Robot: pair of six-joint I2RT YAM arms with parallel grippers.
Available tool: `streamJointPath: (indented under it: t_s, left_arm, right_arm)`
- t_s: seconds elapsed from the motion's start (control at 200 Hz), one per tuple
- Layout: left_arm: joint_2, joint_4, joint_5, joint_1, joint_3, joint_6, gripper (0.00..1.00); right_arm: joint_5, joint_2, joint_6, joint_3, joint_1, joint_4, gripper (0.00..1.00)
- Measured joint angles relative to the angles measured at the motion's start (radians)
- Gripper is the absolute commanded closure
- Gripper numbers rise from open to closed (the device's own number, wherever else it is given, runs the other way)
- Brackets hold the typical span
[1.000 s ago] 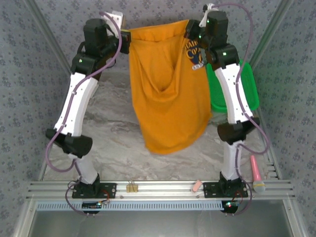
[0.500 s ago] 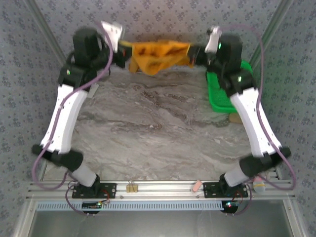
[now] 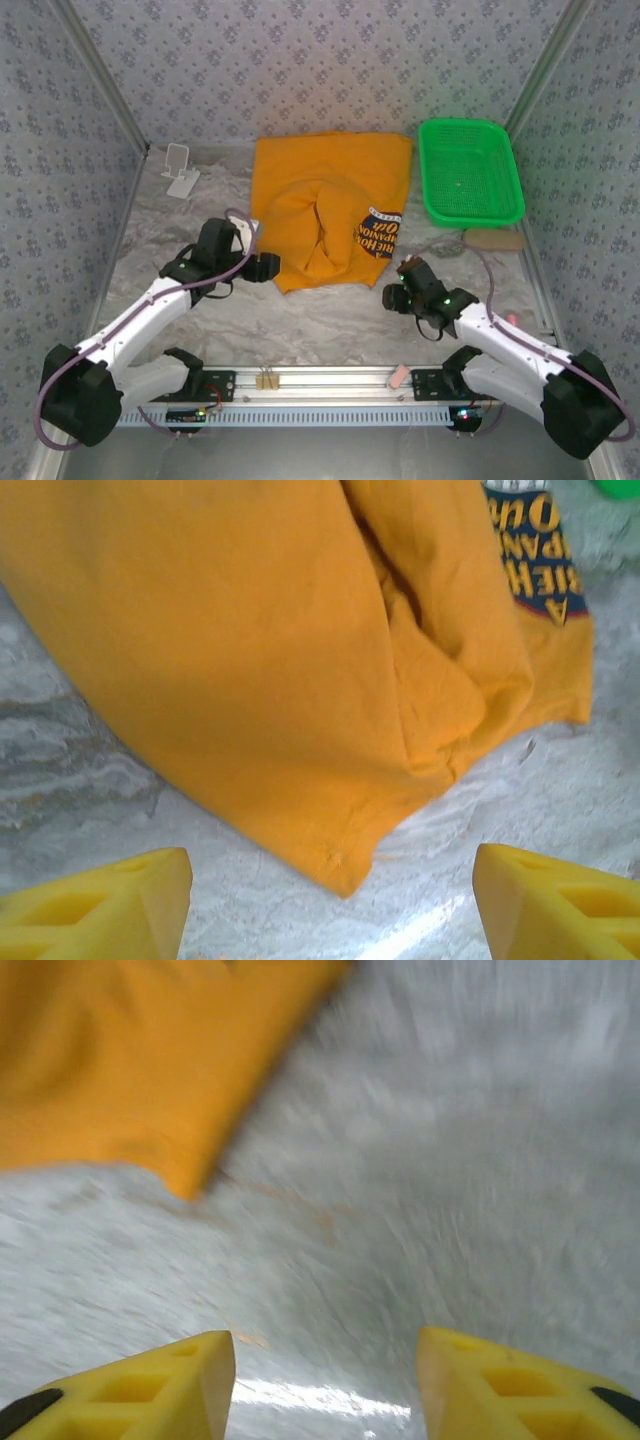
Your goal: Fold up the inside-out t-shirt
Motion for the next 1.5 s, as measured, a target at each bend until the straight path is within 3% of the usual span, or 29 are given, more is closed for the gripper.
streamJointPath:
  t_s: [0.13, 0.4, 0.555, 0.62, 0.675, 0.695, 0.73, 0.75, 0.89, 1.119, 1.189, 1.214, 1.299, 1.369, 1.454, 1.499]
  left_arm:
    - [0.072, 0.018, -0.024, 0.0, 0.074, -0.043, 0.29]
    - [0.464, 0.081, -0.018, -0.027, 0.333, -0.143, 0.3]
    - [0.662, 0.084, -0.056, -0.079, 0.435, -0.209, 0.42]
    - [0.715, 0.084, -0.079, -0.102, 0.444, -0.239, 0.56]
    - [0.748, 0.084, -0.094, -0.114, 0.444, -0.268, 0.81]
    - [0.758, 0.085, -0.097, -0.119, 0.444, -0.269, 0.9]
    - [0.774, 0.085, -0.1, -0.124, 0.444, -0.277, 0.97]
    - [0.78, 0.084, -0.099, -0.126, 0.444, -0.275, 1.0]
    - [0.726, 0.092, -0.055, -0.129, 0.373, -0.255, 1.0]
    - [0.269, -0.048, 0.065, -0.122, 0.168, -0.221, 1.0]
    - [0.222, -0.057, 0.121, -0.114, 0.147, -0.222, 0.65]
    - [0.223, -0.056, 0.134, -0.112, 0.143, -0.223, 0.59]
    - [0.267, -0.05, 0.157, -0.11, 0.142, -0.234, 0.47]
    - [0.338, -0.037, 0.163, -0.11, 0.162, -0.247, 0.45]
    - [0.446, -0.023, 0.163, -0.116, 0.238, -0.257, 0.4]
    - [0.511, -0.003, 0.163, -0.122, 0.297, -0.264, 0.39]
  right_arm:
    - [-0.001, 0.078, -0.076, 0.2, -0.035, 0.048, 0.46]
    - [-0.082, 0.531, -0.153, 0.505, -0.008, 0.217, 0.45]
    - [-0.096, 0.713, -0.173, 0.552, 0.037, 0.29, 0.45]
    - [-0.095, 0.767, -0.185, 0.552, 0.059, 0.319, 0.46]
    - [-0.09, 0.806, -0.193, 0.554, 0.08, 0.335, 0.58]
    - [-0.083, 0.817, -0.195, 0.554, 0.087, 0.338, 0.72]
    - [-0.066, 0.837, -0.198, 0.555, 0.103, 0.343, 0.95]
    - [-0.053, 0.844, -0.2, 0.554, 0.113, 0.348, 1.0]
    - [0.069, 0.785, -0.201, 0.483, 0.172, 0.384, 1.0]
    - [0.205, 0.423, -0.159, 0.399, 0.142, 0.227, 1.0]
    - [0.211, 0.399, -0.157, 0.387, 0.116, 0.208, 1.0]
    - [0.206, 0.401, -0.156, 0.38, 0.108, 0.202, 1.0]
    - [0.175, 0.429, -0.151, 0.354, 0.101, 0.176, 1.0]
    - [0.161, 0.446, -0.13, 0.328, 0.126, 0.162, 0.98]
    - [0.163, 0.453, -0.083, 0.299, 0.151, 0.143, 0.85]
    - [0.174, 0.462, -0.06, 0.301, 0.153, 0.112, 0.69]
